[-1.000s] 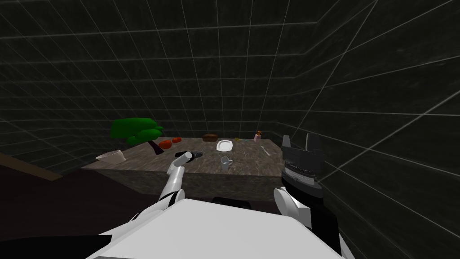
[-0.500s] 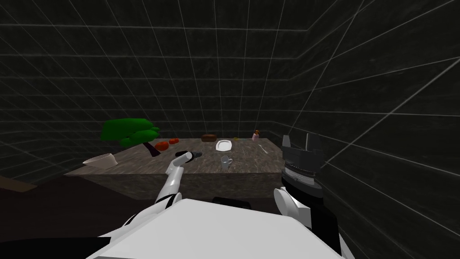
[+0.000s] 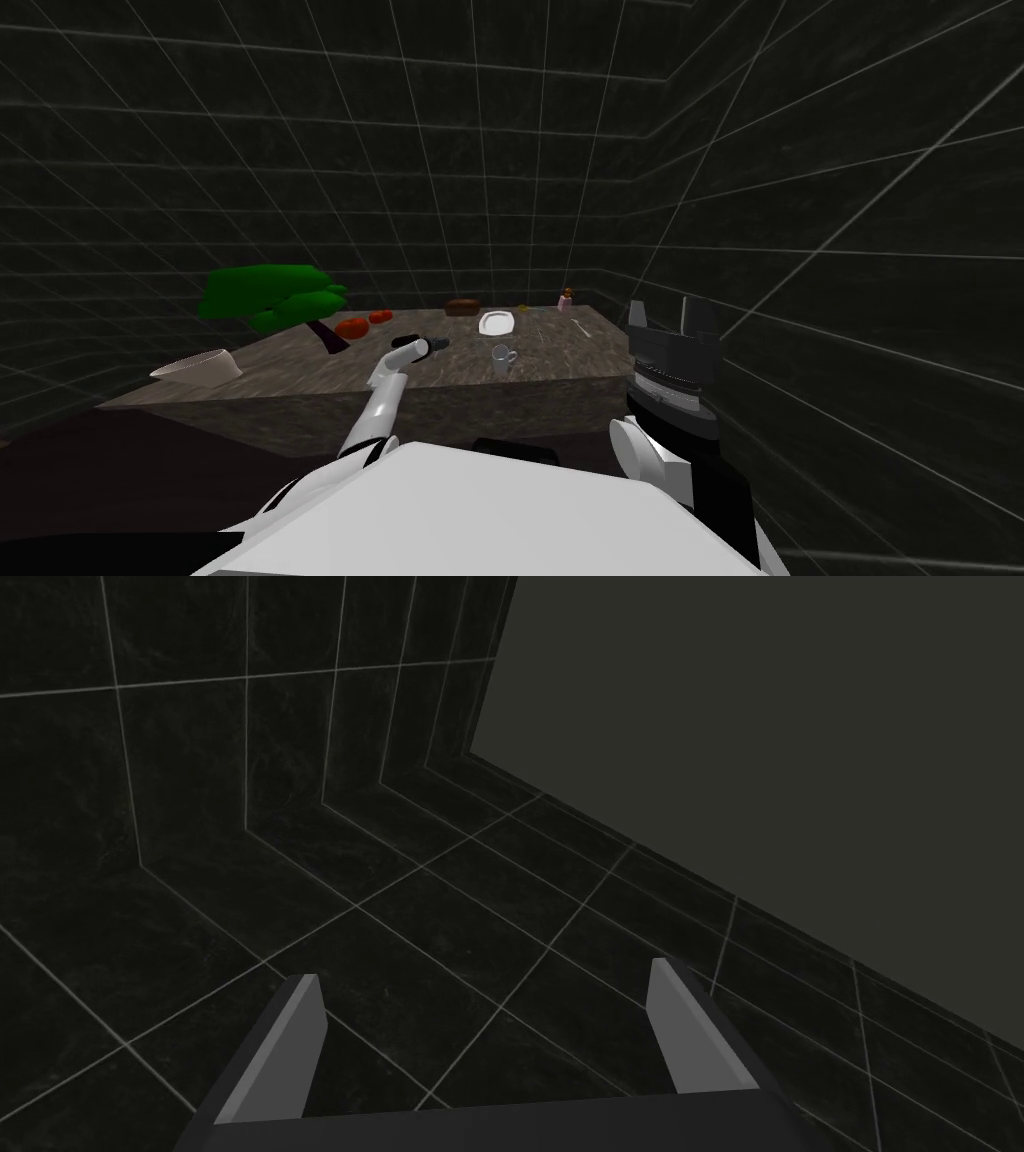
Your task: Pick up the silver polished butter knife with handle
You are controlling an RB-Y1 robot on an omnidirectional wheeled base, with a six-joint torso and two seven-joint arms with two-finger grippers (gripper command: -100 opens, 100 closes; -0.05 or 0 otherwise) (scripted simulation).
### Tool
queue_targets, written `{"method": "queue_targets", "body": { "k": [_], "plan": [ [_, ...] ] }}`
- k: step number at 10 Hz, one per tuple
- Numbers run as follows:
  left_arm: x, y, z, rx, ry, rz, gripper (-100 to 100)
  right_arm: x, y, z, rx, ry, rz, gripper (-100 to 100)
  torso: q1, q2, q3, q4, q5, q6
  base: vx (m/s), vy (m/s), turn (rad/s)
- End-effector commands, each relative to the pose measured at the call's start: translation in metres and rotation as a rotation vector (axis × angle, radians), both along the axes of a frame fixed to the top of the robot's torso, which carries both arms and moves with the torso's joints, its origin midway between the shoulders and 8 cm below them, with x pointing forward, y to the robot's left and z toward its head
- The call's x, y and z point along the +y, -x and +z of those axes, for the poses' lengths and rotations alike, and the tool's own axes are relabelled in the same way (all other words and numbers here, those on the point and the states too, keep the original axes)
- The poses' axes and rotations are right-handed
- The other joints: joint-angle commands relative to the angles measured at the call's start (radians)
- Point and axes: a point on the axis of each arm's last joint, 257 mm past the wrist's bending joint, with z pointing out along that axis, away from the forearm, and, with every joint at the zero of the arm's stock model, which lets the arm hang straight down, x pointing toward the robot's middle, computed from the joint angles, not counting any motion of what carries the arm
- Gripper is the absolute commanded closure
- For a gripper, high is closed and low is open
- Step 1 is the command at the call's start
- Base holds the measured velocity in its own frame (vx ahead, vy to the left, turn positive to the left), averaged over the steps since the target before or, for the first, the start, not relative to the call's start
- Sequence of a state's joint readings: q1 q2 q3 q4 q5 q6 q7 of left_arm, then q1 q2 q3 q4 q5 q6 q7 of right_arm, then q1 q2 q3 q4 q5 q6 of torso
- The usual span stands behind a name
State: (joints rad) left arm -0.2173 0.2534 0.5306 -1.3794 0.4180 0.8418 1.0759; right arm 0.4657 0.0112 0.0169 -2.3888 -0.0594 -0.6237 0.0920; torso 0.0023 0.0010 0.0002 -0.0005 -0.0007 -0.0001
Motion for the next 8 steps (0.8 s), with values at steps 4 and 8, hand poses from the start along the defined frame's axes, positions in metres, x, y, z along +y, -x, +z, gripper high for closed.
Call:
{"method": "queue_targets", "body": {
  "k": [4,8],
  "plan": [
    [0.0001,0.0026,0.0027,-0.005,0.006,0.031,100,0.0,0.0,0.0,0.0,0.0,0.0,0,0.0,0.001,0.001,0.0,0.0,0.001,-0.034,0.031,-0.077],
    [-0.0003,0.0035,0.0037,-0.008,0.006,0.04,0,0.0,0.0,0.0,0.0,0.0,0.0,0,-0.001,0.0,0.0,0.0,0.0,0.0,-0.027,0.015,-0.037]
  ]
}}
